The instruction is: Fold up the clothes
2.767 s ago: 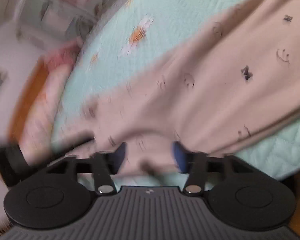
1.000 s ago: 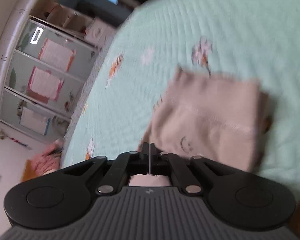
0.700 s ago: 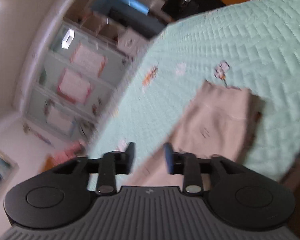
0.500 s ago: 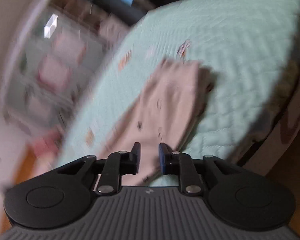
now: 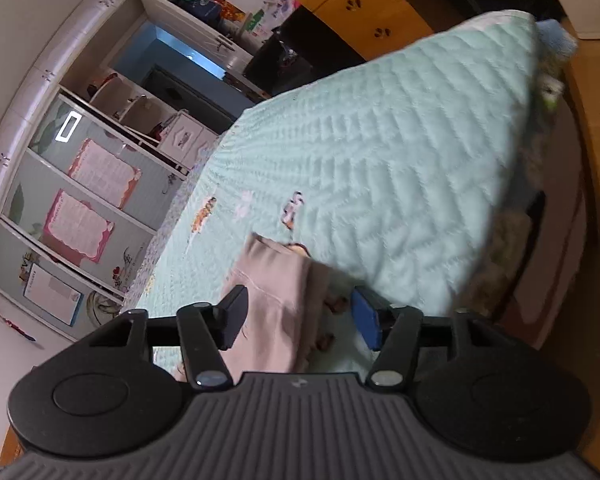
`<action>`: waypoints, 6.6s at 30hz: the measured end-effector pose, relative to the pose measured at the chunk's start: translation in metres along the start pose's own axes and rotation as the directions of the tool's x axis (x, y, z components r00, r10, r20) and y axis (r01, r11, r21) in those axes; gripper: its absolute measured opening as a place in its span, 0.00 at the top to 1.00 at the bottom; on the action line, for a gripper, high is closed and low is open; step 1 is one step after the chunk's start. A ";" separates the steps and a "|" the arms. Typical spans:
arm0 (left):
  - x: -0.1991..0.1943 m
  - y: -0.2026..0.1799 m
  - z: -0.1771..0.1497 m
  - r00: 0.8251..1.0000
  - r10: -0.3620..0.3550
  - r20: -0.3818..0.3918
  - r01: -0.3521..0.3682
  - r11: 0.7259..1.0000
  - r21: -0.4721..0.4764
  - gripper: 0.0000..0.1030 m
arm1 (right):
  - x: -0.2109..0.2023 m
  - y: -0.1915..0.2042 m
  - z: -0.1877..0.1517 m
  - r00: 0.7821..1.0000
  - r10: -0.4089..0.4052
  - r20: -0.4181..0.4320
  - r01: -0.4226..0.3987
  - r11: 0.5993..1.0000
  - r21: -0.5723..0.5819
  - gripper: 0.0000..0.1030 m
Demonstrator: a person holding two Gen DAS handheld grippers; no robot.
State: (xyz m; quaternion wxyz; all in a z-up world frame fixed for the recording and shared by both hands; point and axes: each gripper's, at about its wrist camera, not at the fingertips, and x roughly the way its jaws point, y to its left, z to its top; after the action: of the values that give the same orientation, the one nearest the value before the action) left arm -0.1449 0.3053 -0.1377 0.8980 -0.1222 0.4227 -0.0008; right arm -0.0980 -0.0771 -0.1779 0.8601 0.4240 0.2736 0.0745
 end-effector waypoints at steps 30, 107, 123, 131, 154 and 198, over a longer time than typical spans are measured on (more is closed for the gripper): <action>-0.161 0.199 -0.068 0.976 0.078 0.205 0.024 0.893 -0.450 0.40 | 0.018 0.321 -0.174 0.898 0.276 -0.342 -0.436 0.659 -0.613 0.89; -0.077 0.155 -0.050 0.999 -0.006 0.042 0.015 0.978 -0.206 0.31 | 0.171 0.300 -0.206 0.700 0.153 -0.698 -0.447 0.856 -0.260 0.63; -0.046 0.119 -0.027 0.994 -0.080 0.072 0.083 0.996 -0.027 0.32 | 0.291 0.352 -0.245 0.236 0.081 -0.968 -0.503 0.863 -0.050 0.42; -0.039 0.144 -0.018 0.982 -0.185 0.044 0.190 0.963 -0.191 0.32 | 0.279 0.348 -0.261 0.032 -0.006 -0.999 -0.457 0.889 -0.020 0.33; -0.038 0.136 -0.020 0.984 -0.178 0.028 0.180 0.967 -0.179 0.30 | 0.303 0.301 -0.251 0.336 0.446 -0.830 -0.217 0.894 0.392 0.29; -0.016 0.237 0.054 0.994 0.102 0.036 -0.092 0.973 -0.212 0.32 | 0.217 0.333 -0.235 0.517 0.009 -0.856 -0.728 0.532 -0.434 0.98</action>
State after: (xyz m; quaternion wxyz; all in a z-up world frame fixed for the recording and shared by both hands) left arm -0.1385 0.5482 -0.1445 0.8886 -0.1957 0.4049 0.0906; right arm -0.0067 0.3723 -0.1247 0.6990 -0.0033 0.4437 0.5607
